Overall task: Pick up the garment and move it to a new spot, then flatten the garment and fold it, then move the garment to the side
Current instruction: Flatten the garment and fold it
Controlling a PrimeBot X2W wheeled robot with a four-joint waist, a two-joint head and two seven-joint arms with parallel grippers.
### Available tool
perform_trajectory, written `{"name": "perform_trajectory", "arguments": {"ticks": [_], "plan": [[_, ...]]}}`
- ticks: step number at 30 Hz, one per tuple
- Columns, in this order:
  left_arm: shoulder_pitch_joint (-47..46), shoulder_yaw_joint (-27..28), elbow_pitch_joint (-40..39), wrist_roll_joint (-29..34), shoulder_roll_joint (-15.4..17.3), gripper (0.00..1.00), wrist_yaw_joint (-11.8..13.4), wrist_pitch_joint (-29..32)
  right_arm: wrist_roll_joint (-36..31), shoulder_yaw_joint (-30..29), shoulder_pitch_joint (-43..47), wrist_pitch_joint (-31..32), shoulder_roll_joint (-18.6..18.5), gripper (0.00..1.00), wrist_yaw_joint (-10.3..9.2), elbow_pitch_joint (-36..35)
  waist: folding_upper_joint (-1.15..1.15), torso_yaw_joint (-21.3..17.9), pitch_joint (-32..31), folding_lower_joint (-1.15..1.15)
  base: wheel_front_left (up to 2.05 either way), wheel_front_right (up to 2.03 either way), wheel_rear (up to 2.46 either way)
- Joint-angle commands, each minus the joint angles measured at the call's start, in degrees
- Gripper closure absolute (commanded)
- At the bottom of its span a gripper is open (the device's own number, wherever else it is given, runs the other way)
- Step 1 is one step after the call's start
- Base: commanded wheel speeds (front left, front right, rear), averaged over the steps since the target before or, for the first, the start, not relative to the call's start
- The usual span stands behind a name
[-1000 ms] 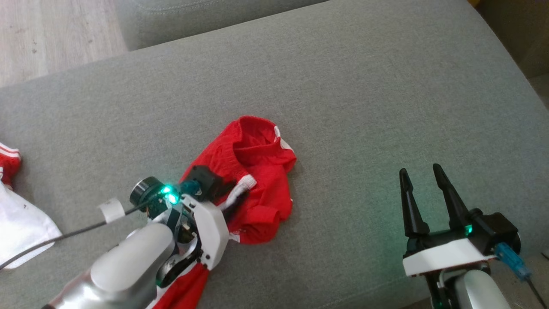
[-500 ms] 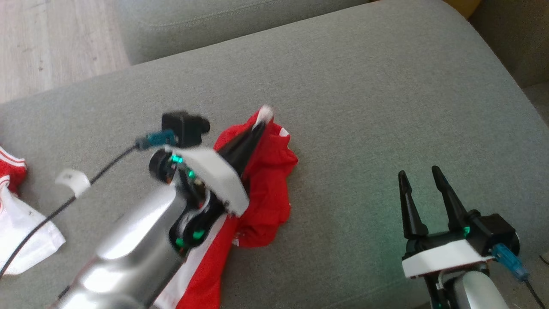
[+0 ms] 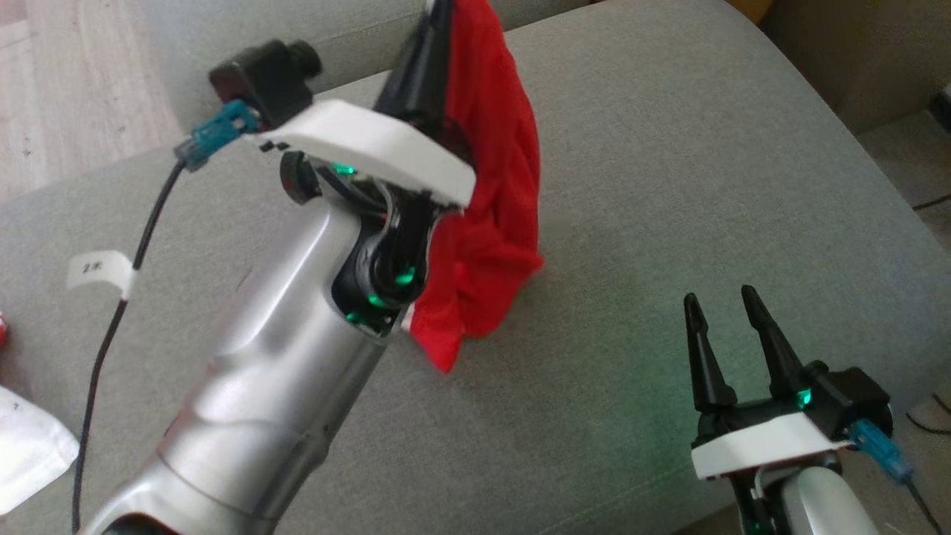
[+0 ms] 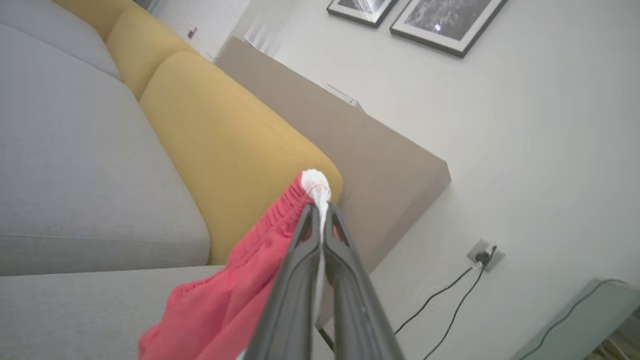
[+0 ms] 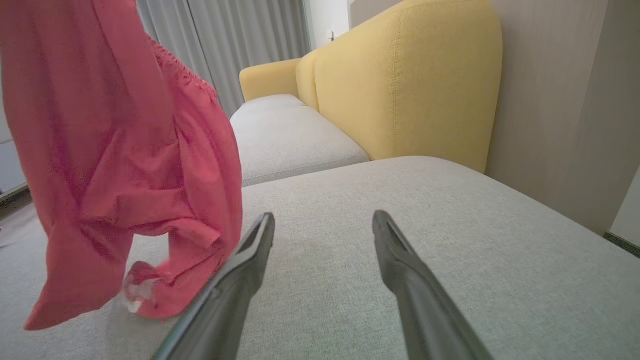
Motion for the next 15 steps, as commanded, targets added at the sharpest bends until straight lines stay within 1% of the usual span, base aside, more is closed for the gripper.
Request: {"name": "perform_trajectory", "arguments": {"ticks": [1,5,7,9,12,13,15], "plan": [[-3.8,3.0,-1.5,-0.1,0.3,1.00,1.0,-2.0,0.4,1.5,-2.8,-0.6,-0.3,0.00,-0.04,-1.7,0.00,-0.3,0.2,0.00,0.00,0.00,0.00],[-3.0,4.9,-0.4,-0.8,-0.6,1.00,4.3,-7.9,0.8,1.4,-2.9,-0.6,-0.3,0.00,-0.04,-1.7,0.00,-0.5,0.4,0.00,0.00,0.00,0.00],[-1.1,6.4,0.7,-1.3,-0.8,1.00,5.9,-11.3,1.0,1.2,-2.8,-0.6,-0.3,0.00,-0.04,-1.8,0.00,-0.4,0.5,0.00,0.00,0.00,0.00],[1.4,7.7,2.1,-0.2,-0.6,1.00,7.1,-13.7,1.1,0.9,-2.5,-0.6,-0.3,0.00,-0.04,-1.9,0.00,-0.2,0.6,0.00,0.00,0.00,0.00],[7.1,11.2,4.1,1.3,0.2,1.00,8.3,-15.5,1.3,0.5,-2.1,-0.6,-0.3,0.00,-0.04,-2.0,0.00,0.6,0.7,0.00,0.00,0.00,0.00],[7.1,11.2,4.1,1.3,0.2,1.00,8.3,-15.5,1.3,0.5,-2.1,-0.6,-0.3,0.00,-0.04,-2.0,0.00,0.6,0.7,0.00,0.00,0.00,0.00],[11.6,13.5,5.2,2.9,0.7,1.00,8.4,-15.8,1.2,0.3,-1.8,-0.6,-0.3,0.00,-0.04,-2.0,0.00,1.3,0.9,0.00,0.00,0.00,0.00]]}}
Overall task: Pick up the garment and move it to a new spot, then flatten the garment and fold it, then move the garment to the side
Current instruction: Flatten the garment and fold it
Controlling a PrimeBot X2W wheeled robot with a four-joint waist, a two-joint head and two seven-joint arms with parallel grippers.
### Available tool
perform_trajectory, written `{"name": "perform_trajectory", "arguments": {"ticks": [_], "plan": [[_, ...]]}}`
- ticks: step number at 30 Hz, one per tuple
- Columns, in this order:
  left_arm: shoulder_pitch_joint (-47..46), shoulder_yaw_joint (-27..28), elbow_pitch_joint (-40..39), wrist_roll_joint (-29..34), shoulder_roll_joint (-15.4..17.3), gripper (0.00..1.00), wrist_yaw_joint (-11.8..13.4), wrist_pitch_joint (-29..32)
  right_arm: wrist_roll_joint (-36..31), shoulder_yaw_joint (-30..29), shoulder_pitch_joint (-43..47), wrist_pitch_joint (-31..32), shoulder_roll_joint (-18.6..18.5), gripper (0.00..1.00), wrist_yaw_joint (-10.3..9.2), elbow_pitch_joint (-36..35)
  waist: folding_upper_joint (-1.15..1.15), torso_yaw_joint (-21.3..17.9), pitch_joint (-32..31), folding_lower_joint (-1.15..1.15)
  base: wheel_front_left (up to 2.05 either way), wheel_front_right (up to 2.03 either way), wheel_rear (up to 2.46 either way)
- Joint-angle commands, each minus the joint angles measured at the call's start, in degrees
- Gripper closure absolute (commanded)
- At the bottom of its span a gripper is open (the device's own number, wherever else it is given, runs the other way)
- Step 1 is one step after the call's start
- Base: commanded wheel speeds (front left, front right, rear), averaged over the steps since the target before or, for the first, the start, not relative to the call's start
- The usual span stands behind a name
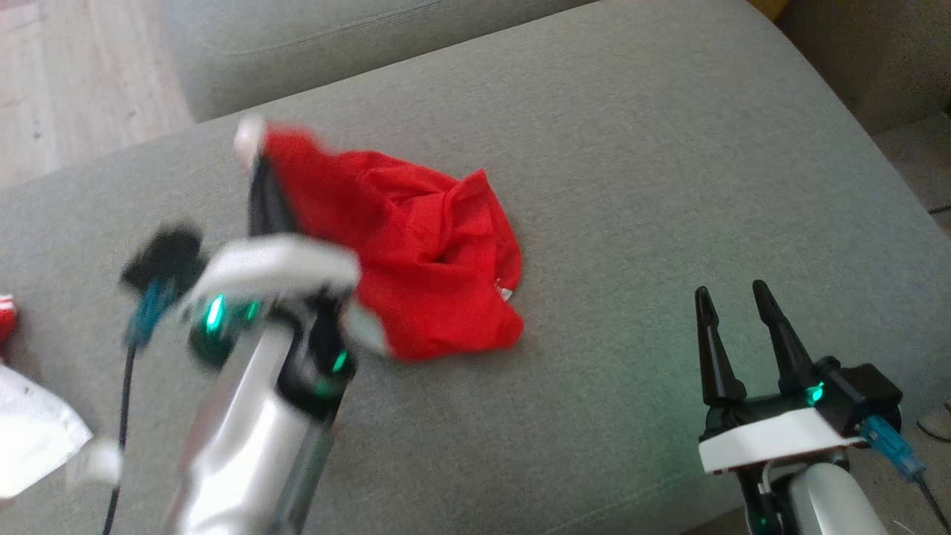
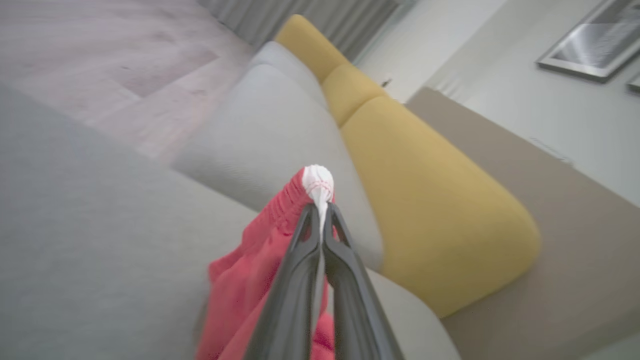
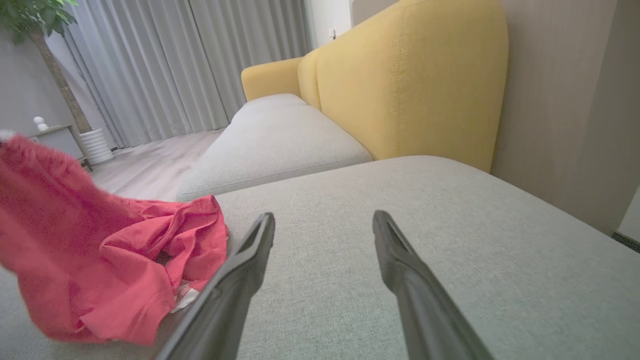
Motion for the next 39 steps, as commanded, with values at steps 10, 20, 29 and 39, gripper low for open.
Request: {"name": "perform_trajectory", "arguments": {"ticks": [10,20,29,39], "plan": [[18.7,12.6,-1.4,5.8,-0.3,1.00,-3.3,-0.6,-1.4,0.8,-0.7,-0.6,-0.3,0.00,-0.04,-2.0,0.00,5.5,0.5,0.00,0.00,0.00,0.00],[26.8,9.6,0.4,8.4,-0.6,0.09,-7.8,-0.6,-3.1,0.7,-0.1,-0.6,-0.3,0.00,-0.04,-1.9,0.00,8.9,0.3,0.00,0.00,0.00,0.00],[32.7,3.0,-5.3,19.5,6.3,0.00,-7.8,1.2,-3.5,1.0,0.5,-0.6,-0.3,0.00,-0.04,-1.9,0.00,7.5,-0.9,0.00,0.00,0.00,0.00],[32.9,-9.8,-27.4,25.1,14.0,0.00,-12.5,18.7,-3.4,1.6,0.1,-0.6,-0.3,0.00,-0.04,-2.2,0.00,5.4,0.2,0.00,0.00,0.00,0.00]]}}
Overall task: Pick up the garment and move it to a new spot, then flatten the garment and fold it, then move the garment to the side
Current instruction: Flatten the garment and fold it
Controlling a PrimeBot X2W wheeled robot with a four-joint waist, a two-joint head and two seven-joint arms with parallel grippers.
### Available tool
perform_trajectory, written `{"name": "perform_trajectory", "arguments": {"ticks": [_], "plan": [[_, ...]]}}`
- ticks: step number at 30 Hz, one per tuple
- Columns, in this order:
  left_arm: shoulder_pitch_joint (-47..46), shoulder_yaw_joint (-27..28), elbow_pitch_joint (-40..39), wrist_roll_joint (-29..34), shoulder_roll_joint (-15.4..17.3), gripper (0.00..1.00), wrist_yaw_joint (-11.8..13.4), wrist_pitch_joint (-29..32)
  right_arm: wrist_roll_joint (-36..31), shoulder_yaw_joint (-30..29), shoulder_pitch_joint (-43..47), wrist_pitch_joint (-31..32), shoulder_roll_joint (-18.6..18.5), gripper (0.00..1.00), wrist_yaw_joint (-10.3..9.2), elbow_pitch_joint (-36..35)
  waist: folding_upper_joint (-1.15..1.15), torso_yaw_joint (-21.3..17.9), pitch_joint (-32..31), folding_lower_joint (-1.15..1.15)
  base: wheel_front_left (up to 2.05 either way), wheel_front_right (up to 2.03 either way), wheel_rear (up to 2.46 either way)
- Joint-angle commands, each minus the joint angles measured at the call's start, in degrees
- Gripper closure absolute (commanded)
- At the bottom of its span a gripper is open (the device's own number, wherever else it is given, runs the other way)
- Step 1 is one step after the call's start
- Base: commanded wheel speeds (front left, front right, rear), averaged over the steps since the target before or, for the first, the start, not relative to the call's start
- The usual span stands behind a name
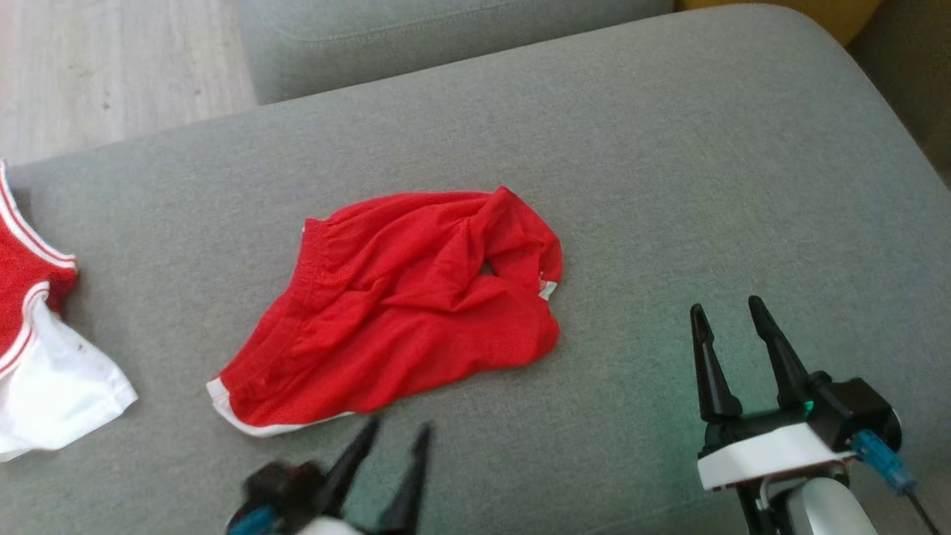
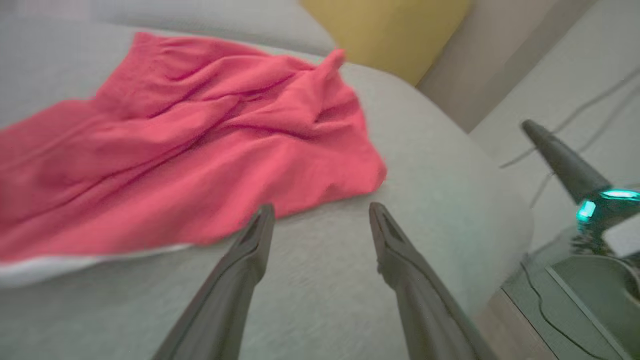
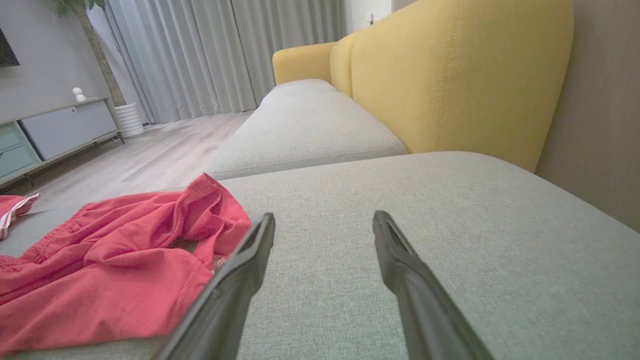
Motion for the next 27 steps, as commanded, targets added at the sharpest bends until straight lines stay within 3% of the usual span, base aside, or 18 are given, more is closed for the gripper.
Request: {"name": "perform_trajectory", "arguments": {"ticks": [1,7,12,27], "plan": [[-5.7,-0.2,-1.6,2.2,0.2,0.00,-1.2,0.9,-0.3,1.8,-1.9,-0.6,-0.3,0.00,-0.04,-2.1,0.00,-0.7,0.8,0.00,0.00,0.00,0.00],[-12.9,-4.5,4.1,4.2,-3.4,0.00,-4.5,2.1,0.2,2.4,-3.2,-0.6,-0.3,0.00,-0.04,-2.3,0.00,-2.8,2.7,0.00,0.00,0.00,0.00],[-20.2,-7.1,12.7,9.4,-4.0,0.00,-6.4,1.3,0.9,2.4,-4.4,-0.6,-0.3,0.00,-0.04,-2.8,0.00,-4.7,5.2,0.00,0.00,0.00,0.00],[-34.1,-16.4,32.8,23.3,-5.6,0.02,-8.5,-2.1,2.2,2.9,-5.7,-0.6,-0.3,0.00,-0.04,-2.7,0.00,-6.7,7.4,0.00,0.00,0.00,0.00]]}}
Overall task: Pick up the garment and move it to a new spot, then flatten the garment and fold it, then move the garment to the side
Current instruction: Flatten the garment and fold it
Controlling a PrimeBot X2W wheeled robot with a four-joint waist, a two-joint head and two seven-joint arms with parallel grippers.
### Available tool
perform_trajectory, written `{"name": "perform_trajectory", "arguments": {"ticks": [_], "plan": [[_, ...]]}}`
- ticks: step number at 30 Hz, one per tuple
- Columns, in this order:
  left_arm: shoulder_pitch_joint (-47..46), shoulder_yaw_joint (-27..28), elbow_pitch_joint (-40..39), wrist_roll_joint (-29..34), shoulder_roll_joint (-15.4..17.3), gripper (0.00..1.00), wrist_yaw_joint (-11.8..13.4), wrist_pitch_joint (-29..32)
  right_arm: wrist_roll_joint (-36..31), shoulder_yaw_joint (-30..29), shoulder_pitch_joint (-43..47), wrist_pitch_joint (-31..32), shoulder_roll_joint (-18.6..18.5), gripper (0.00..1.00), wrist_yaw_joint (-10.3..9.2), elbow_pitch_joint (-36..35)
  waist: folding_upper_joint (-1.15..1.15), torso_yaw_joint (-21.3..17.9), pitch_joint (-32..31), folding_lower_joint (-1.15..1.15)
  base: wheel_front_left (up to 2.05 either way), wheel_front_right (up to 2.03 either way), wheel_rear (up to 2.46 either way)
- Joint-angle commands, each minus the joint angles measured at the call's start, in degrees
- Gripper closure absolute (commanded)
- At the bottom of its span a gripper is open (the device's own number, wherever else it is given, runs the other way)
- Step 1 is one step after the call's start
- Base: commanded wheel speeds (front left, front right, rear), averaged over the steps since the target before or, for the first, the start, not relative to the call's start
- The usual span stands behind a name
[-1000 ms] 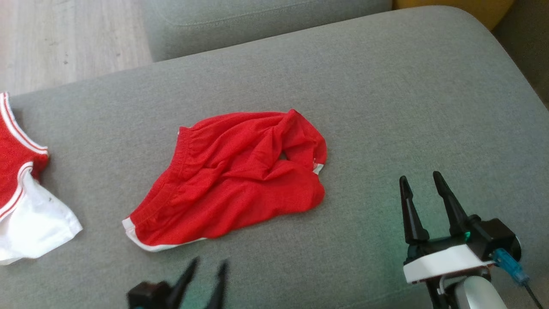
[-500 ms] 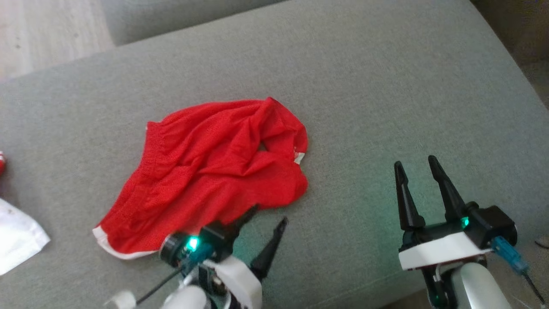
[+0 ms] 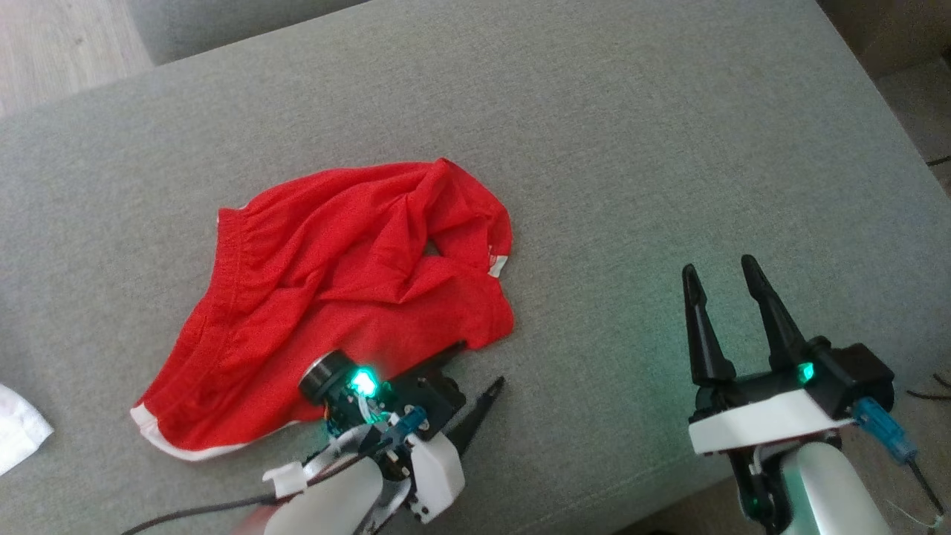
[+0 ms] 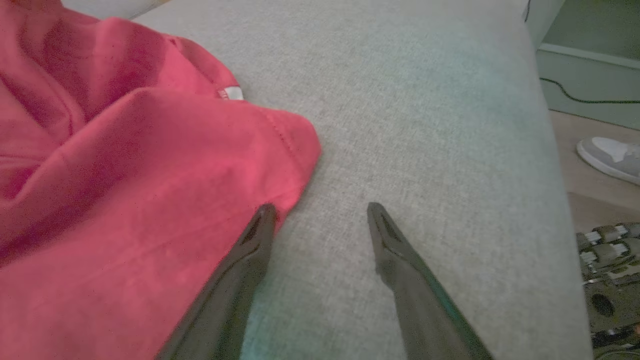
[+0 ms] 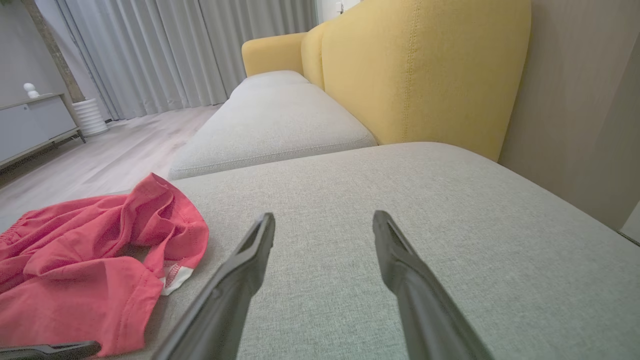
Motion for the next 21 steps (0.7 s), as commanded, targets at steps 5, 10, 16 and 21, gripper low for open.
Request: {"name": "perform_trajectory", "arguments": {"ticks": [5,10,16,21], "plan": [[-5.4,1.2,2.7,2.8,-0.5,0.69,2.8,-3.3,0.6,1.4,-1.7,-0.6,-0.3,0.00,-0.04,-1.5,0.00,0.0,-0.4,0.00,0.00,0.00,0.00],[-7.6,0.7,7.1,3.8,-1.2,0.62,3.5,-4.8,0.5,1.5,-1.8,-0.6,-0.3,0.00,-0.04,-1.4,0.00,-0.1,-0.8,0.00,0.00,0.00,0.00],[-8.1,0.0,12.0,2.6,-1.5,1.00,1.5,-3.9,0.6,1.5,-1.9,-0.6,-0.3,0.00,-0.04,-1.3,0.00,-0.4,-0.8,0.00,0.00,0.00,0.00],[-8.1,0.7,14.0,0.3,-2.5,1.00,0.2,-4.4,0.7,1.3,-1.8,-0.6,-0.3,0.00,-0.04,-1.3,0.00,-0.5,-0.9,0.00,0.00,0.00,0.00]]}}
